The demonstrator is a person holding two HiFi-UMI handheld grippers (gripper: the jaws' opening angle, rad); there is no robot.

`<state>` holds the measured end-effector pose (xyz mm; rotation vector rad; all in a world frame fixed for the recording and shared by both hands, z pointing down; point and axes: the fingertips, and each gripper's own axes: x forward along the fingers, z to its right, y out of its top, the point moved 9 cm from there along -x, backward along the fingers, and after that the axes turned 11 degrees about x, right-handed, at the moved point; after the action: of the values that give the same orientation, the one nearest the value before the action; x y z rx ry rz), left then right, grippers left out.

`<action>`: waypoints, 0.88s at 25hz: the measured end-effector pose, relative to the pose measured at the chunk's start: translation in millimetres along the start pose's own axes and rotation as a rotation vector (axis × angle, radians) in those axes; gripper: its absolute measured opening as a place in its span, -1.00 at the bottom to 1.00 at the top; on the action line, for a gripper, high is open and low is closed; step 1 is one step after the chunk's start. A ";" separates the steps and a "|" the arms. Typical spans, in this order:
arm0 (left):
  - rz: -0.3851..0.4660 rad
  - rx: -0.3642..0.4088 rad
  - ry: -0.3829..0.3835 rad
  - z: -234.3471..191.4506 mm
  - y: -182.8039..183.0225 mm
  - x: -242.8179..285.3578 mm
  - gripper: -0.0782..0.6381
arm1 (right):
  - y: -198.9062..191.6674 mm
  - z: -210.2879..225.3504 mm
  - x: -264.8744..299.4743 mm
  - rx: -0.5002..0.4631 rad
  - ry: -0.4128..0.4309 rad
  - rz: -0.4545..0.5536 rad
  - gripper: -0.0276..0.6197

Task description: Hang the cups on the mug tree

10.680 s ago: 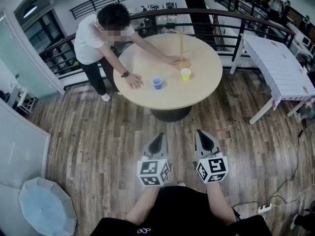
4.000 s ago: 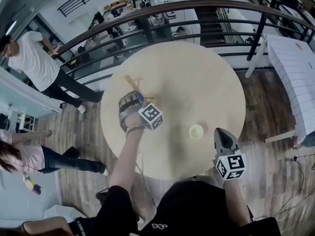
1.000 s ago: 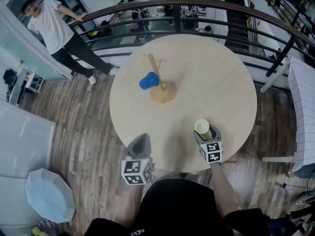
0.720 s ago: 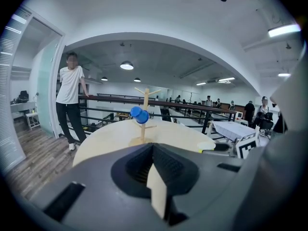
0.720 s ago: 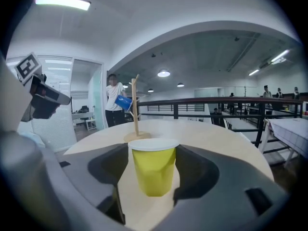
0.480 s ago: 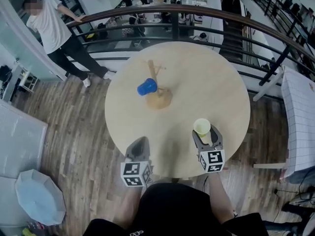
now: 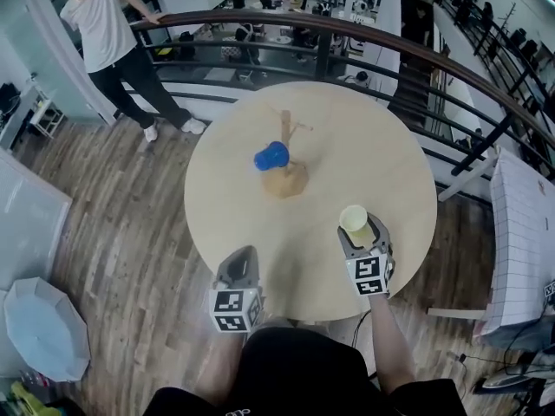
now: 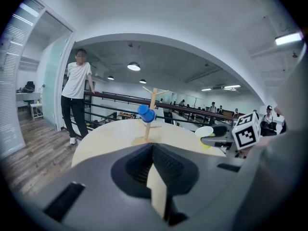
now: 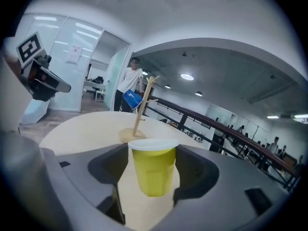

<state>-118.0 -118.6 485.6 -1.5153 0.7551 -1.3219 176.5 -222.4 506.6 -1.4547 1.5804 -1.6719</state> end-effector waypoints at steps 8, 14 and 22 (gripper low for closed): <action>-0.001 -0.068 0.067 -26.3 -14.0 -18.9 -0.75 | 43.1 -12.7 92.9 -0.231 0.064 -0.102 0.05; -0.004 -0.111 0.108 -49.1 -22.9 -30.4 -0.75 | 61.4 -35.0 157.6 -0.317 0.094 -0.181 0.05; -0.033 -0.160 0.166 -72.8 -43.0 -39.0 -0.75 | 80.1 -68.9 198.3 -0.482 0.124 -0.219 0.05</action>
<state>-202.7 -87.0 507.8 -1.5619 0.9647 -1.4538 16.8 -379.3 525.3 -1.8425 2.0613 -1.5892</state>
